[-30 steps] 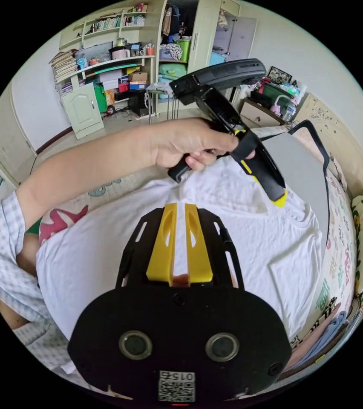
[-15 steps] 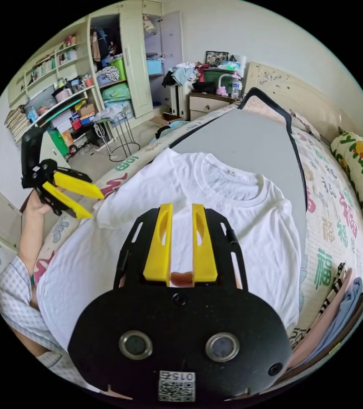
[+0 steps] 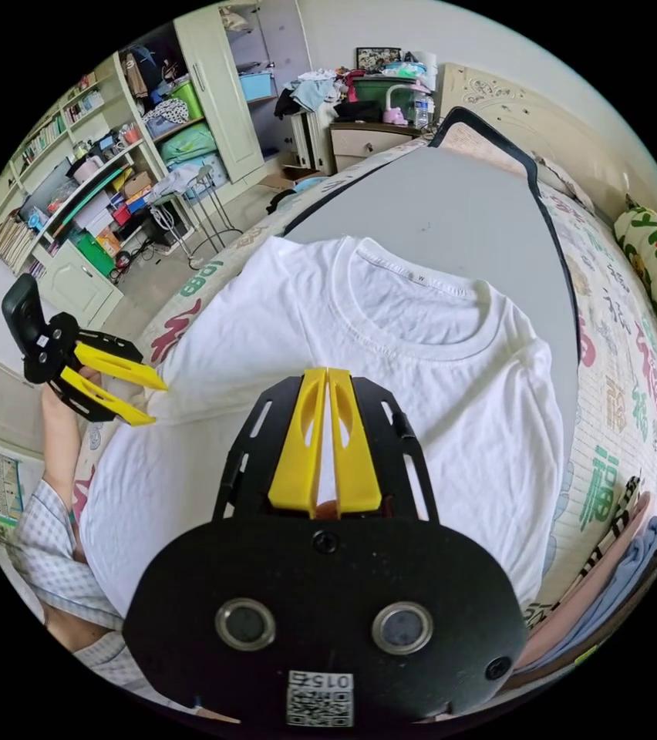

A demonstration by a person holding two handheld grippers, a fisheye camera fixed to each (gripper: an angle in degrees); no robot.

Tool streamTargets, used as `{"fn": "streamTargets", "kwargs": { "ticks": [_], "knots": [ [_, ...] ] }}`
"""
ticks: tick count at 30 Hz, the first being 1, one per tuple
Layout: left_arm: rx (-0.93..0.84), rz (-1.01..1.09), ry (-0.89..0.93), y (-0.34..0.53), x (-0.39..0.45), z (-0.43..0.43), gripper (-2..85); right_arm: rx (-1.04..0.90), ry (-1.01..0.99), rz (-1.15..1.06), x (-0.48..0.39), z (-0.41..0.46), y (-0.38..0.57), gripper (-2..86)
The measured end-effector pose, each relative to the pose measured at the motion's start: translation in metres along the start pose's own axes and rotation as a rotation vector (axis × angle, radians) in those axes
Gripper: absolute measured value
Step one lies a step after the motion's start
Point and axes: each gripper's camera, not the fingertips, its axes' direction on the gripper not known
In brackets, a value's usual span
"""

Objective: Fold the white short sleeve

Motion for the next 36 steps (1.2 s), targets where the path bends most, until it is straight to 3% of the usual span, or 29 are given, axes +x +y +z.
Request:
{"fn": "streamTargets", "kwargs": {
  "ticks": [8, 11, 13, 16, 20, 25, 31, 36],
  "knots": [
    [-0.013, 0.019, 0.039, 0.005, -0.006, -0.002, 8.6, -0.079, 0.057, -0.046, 0.005, -0.003, -0.018, 0.4],
    [0.065, 0.016, 0.104, 0.015, -0.015, -0.024, 9.1, 0.07, 0.128, -0.017, 0.009, -0.03, -0.029, 6.3],
    [0.193, -0.048, 0.106, 0.028, -0.031, -0.046, 8.8, 0.206, 0.0, 0.01, 0.012, -0.047, -0.04, 5.1],
    [0.331, -0.233, 0.084, 0.036, -0.069, -0.06, 7.8, 0.209, -0.151, -0.016, 0.007, -0.039, -0.067, 6.1],
    [0.27, -0.253, 0.205, 0.029, -0.083, -0.044, 7.6, 0.164, -0.148, -0.032, -0.007, -0.014, -0.106, 8.9],
    [0.049, -0.063, 0.007, 0.041, -0.017, -0.007, 8.3, 0.09, -0.102, -0.043, -0.02, 0.017, -0.157, 8.5],
    [0.181, -0.085, -0.144, 0.07, 0.0, -0.009, 7.8, -0.017, 0.083, -0.07, -0.039, 0.049, -0.191, 6.3],
    [0.12, -0.052, -0.212, 0.071, 0.015, 0.009, 1.5, 0.007, 0.132, -0.076, -0.05, 0.057, -0.197, -0.3]
  ]
}}
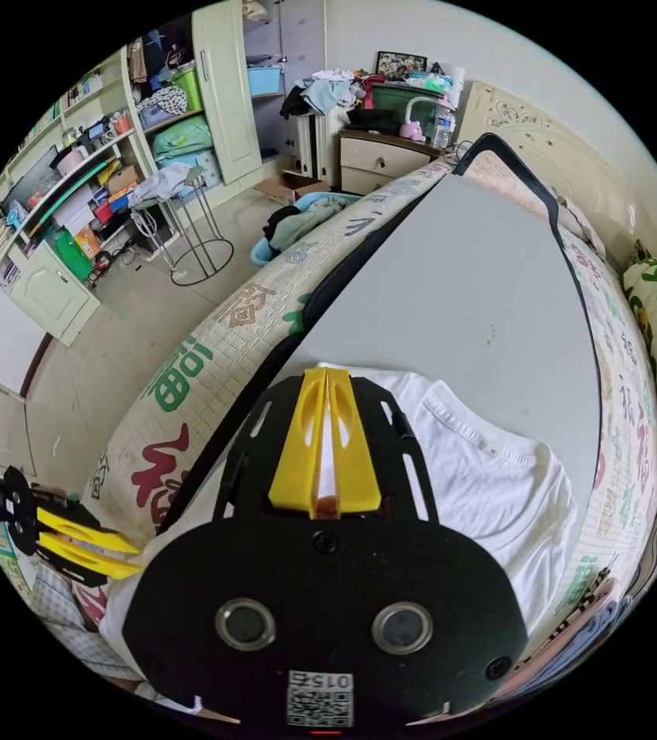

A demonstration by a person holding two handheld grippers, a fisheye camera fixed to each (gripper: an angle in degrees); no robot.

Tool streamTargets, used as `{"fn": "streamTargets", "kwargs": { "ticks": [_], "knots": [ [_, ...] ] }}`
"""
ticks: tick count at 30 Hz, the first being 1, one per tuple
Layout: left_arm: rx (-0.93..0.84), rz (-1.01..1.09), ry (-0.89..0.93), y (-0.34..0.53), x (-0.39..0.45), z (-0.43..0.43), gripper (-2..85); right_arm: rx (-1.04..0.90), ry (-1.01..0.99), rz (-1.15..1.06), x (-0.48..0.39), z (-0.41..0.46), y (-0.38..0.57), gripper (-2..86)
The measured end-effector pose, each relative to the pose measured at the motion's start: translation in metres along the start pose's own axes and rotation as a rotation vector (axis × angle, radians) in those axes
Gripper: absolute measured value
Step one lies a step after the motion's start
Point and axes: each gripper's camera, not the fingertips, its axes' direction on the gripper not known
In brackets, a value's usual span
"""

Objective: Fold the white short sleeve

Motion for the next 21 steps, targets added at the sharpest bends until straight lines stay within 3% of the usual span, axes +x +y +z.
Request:
{"fn": "streamTargets", "kwargs": {
  "ticks": [6, 10, 12, 16, 21],
  "knots": [
    [-0.01, 0.023, -0.065, 0.008, 0.016, 0.007, -0.2, 0.017, 0.011, 0.043, -0.001, 0.002, -0.009, 0.1],
    [0.042, -0.01, -0.045, 0.014, 0.011, 0.004, 3.6, -0.079, -0.08, 0.066, 0.008, 0.006, -0.021, 9.7],
    [0.05, -0.003, -0.038, 0.013, 0.011, 0.006, 6.0, -0.106, -0.093, 0.071, 0.011, 0.007, -0.024, 10.2],
    [-0.013, 0.031, -0.054, 0.009, 0.018, 0.024, 5.0, -0.046, -0.095, 0.068, 0.01, -0.005, -0.027, 2.6],
    [-0.005, 0.031, -0.07, 0.013, 0.023, 0.026, 2.1, -0.049, -0.063, 0.049, 0.006, -0.001, -0.03, 0.1]
  ]
}}
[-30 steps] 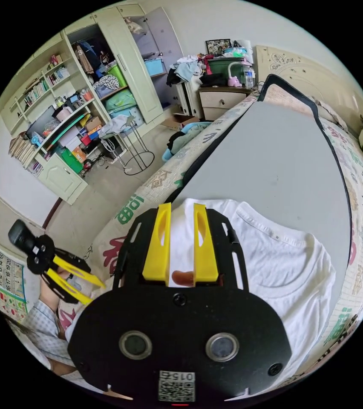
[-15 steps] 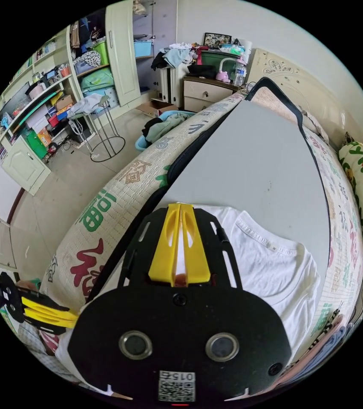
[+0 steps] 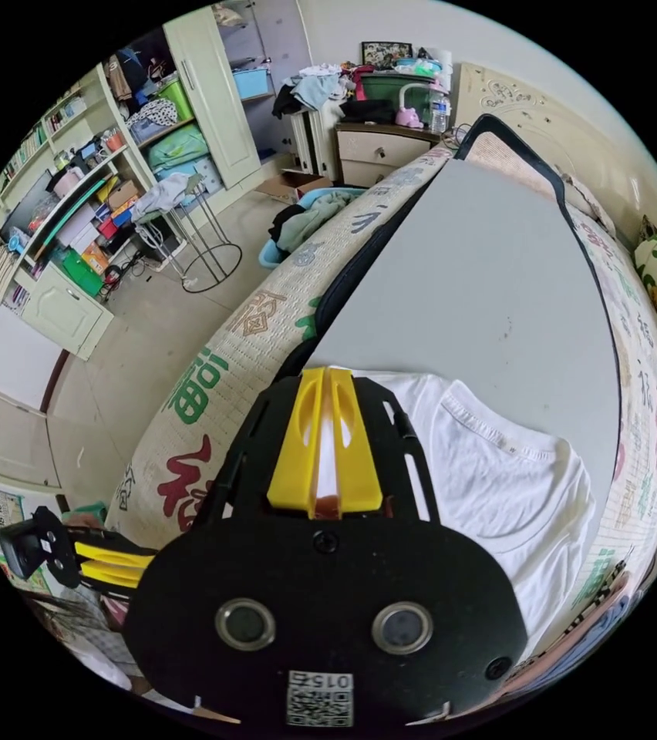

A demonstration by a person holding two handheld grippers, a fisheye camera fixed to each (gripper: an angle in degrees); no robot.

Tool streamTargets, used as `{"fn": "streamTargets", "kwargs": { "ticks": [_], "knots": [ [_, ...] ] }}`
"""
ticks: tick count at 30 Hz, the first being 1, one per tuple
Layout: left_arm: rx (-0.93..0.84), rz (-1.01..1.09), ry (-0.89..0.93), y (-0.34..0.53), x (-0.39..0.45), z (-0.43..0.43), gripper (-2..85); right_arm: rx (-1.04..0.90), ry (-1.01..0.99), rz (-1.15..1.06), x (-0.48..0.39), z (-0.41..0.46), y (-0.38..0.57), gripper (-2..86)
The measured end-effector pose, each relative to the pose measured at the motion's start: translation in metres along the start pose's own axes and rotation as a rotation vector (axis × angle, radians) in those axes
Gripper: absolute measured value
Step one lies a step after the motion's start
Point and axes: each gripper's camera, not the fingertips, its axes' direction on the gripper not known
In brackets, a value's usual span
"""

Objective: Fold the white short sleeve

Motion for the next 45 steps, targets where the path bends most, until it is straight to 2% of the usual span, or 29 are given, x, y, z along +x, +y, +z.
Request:
{"fn": "streamTargets", "kwargs": {
  "ticks": [5, 9, 12, 16, 18, 25, 32, 35, 38, 41, 45],
  "knots": [
    [0.004, -0.012, 0.017, 0.003, -0.002, 0.003, 0.5, 0.031, -0.026, 0.023, 0.003, 0.001, 0.002, 1.3],
    [0.004, -0.018, 0.032, 0.004, -0.004, 0.006, 0.0, 0.087, 0.003, 0.033, 0.012, -0.011, 0.009, 6.6],
    [0.025, -0.031, 0.023, 0.006, -0.005, 0.003, -0.2, 0.121, -0.03, 0.024, 0.019, -0.029, 0.019, 6.1],
    [0.128, -0.021, -0.078, 0.006, 0.0, -0.012, -0.7, 0.157, -0.011, -0.048, 0.023, -0.059, 0.042, 4.4],
    [0.099, -0.001, -0.096, -0.003, 0.003, -0.006, -0.8, 0.147, -0.04, -0.098, 0.021, -0.066, 0.049, 0.4],
    [-0.007, 0.064, -0.09, -0.018, 0.014, 0.025, -0.9, 0.068, 0.016, -0.195, 0.0, -0.047, 0.058, -1.0],
    [0.009, 0.019, -0.027, -0.015, -0.002, 0.025, -0.8, 0.047, -0.011, -0.128, 0.016, -0.047, 0.065, -1.0],
    [0.03, -0.013, 0.017, -0.015, -0.015, 0.021, -0.7, 0.15, -0.016, -0.056, 0.038, -0.076, 0.082, -0.9],
    [0.093, -0.053, -0.031, -0.023, -0.029, 0.008, -0.3, 0.23, -0.024, 0.001, 0.075, -0.113, 0.109, -0.6],
    [0.111, -0.065, -0.061, -0.056, -0.043, 0.006, 1.0, 0.244, 0.0, 0.066, 0.122, -0.14, 0.14, 1.3],
    [0.075, -0.151, -0.066, -0.126, -0.076, 0.036, 8.6, 0.257, 0.082, 0.172, 0.18, -0.16, 0.188, 5.0]
  ]
}}
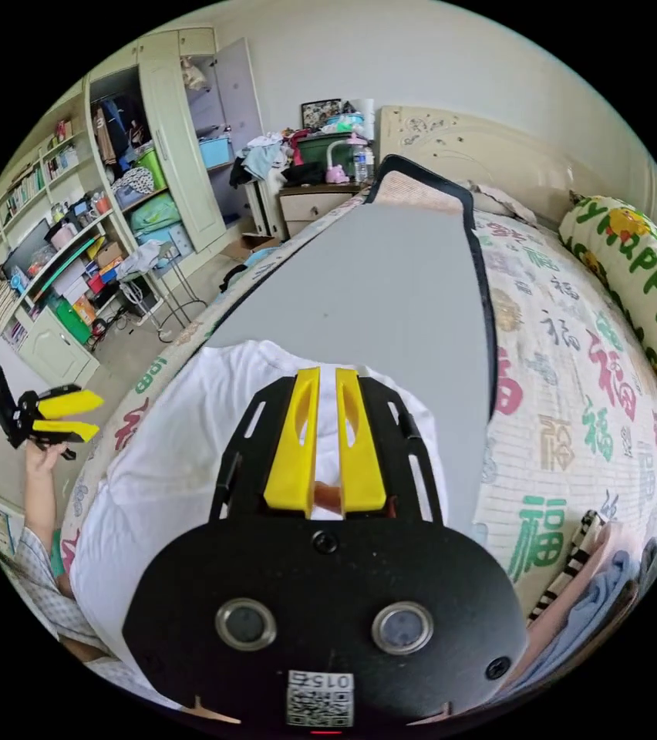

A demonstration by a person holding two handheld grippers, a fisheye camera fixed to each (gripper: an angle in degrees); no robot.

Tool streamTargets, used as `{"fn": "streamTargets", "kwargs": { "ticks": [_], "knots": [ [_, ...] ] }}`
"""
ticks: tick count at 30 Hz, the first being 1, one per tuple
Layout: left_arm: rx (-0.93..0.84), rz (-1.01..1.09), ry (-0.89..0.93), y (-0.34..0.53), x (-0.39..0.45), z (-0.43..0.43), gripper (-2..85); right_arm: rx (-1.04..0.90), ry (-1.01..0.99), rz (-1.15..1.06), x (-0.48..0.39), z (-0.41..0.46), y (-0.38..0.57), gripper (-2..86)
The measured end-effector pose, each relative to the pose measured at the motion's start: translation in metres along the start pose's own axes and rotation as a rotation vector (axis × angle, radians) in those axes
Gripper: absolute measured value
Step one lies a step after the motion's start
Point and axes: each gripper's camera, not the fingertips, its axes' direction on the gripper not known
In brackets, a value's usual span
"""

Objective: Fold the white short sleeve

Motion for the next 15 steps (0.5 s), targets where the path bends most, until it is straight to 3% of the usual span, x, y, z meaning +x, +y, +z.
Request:
{"fn": "streamTargets", "kwargs": {
  "ticks": [4, 7, 15],
  "knots": [
    [-0.051, -0.12, 0.048, -0.052, -0.023, 0.059, 7.1, -0.031, -0.004, 0.062, 0.042, -0.003, 0.019, 7.2],
    [-0.111, -0.2, -0.013, -0.072, -0.037, 0.1, 8.2, -0.074, -0.013, 0.039, 0.051, 0.005, 0.025, 9.3],
    [-0.189, -0.252, -0.028, -0.089, -0.055, 0.165, 9.7, -0.151, -0.066, 0.008, 0.062, 0.023, 0.038, 9.7]
  ]
}}
